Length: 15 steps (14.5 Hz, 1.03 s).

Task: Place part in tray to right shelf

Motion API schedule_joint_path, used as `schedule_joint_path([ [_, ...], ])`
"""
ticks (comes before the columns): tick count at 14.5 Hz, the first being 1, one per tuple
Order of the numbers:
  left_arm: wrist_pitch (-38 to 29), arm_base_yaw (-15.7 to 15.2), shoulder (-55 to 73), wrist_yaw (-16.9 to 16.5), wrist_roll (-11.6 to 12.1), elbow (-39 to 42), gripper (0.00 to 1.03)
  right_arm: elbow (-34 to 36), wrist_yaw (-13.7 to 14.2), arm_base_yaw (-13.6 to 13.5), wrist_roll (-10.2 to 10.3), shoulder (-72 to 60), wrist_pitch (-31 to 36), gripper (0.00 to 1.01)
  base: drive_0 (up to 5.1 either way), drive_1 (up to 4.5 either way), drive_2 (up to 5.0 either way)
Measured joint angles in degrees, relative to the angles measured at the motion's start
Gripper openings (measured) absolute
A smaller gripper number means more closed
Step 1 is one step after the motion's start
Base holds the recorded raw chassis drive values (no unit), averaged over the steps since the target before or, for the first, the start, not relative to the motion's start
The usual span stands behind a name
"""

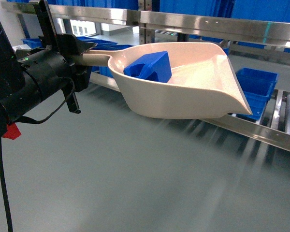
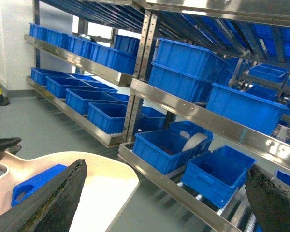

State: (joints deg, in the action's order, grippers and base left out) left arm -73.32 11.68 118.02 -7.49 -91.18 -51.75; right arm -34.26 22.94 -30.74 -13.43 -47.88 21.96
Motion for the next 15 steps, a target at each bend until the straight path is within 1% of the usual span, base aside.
schedule_joint_path([
  [15, 0.0, 0.0, 0.0, 0.02, 0.0, 0.0, 0.12, 0.0, 0.0, 0.0, 0.0, -0.02, 0.0, 0.98, -1.5, -1.53, -1.5],
])
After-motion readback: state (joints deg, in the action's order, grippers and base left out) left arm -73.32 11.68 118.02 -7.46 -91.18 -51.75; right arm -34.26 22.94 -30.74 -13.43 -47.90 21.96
